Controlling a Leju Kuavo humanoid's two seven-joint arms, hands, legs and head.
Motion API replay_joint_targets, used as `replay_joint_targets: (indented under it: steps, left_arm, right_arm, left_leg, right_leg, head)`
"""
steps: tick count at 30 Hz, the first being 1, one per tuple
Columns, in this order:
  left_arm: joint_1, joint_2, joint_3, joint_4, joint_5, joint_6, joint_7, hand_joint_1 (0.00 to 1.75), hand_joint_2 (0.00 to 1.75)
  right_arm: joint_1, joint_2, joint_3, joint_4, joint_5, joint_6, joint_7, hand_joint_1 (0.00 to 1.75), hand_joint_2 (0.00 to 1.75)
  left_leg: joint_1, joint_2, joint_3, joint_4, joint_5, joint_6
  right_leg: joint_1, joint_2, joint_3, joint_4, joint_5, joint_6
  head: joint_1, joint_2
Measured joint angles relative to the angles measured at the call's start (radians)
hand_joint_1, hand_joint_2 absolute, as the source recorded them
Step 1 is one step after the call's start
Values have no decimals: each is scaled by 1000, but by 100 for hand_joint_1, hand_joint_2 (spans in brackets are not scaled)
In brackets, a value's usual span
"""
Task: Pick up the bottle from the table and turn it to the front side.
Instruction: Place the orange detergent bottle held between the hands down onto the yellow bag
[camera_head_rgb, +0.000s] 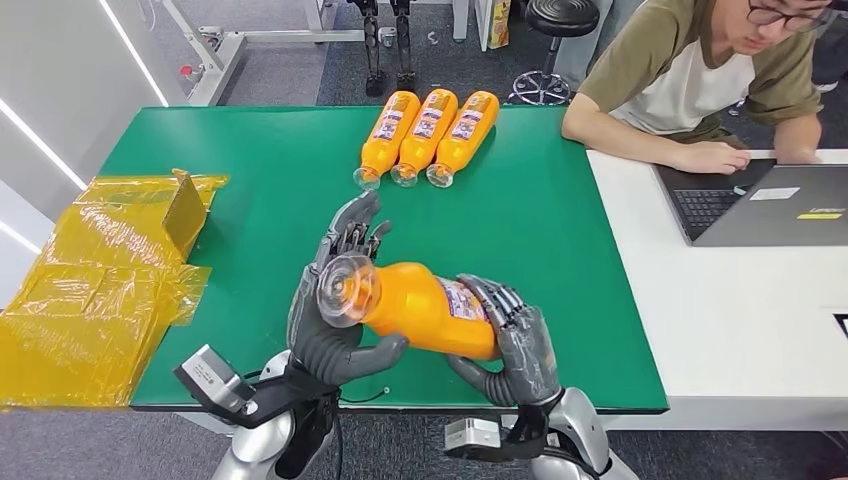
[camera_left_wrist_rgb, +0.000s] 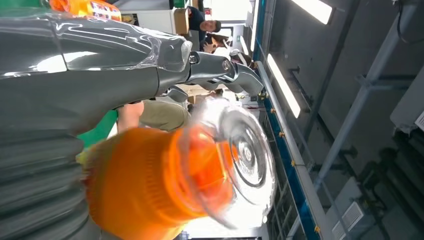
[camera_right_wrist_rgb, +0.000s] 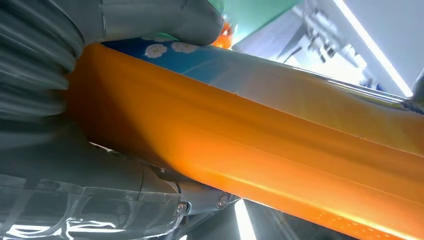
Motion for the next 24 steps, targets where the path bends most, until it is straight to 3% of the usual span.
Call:
replay_joint_targets:
  steps: [8,12,24]
  left_arm:
    - [-6,-1,0,19,0,-11,0,5,175]
    - [-6,-1,0,22,-2,-11,0,172,175]
    - [1,-1,2,22,-15,-12,3,175,175]
  right_arm:
    - [-10,-4,35,-9,29,116,35,175,175]
    - [-18,-4,35,-9,45,159,48,175,175]
    - [-21,-4,31,-11,63,185,62,171,175]
  left_leg:
    - [0,0,0,0,0,0]
    - [0,0,0,0,0,0]
    - [0,0,0,0,0,0]
  right_leg:
    - [0,0,0,0,0,0]
    - [0,0,0,0,0,0]
    - [0,0,0,0,0,0]
  head:
    - [0,0]
    - [0,0]
    - [0,0]
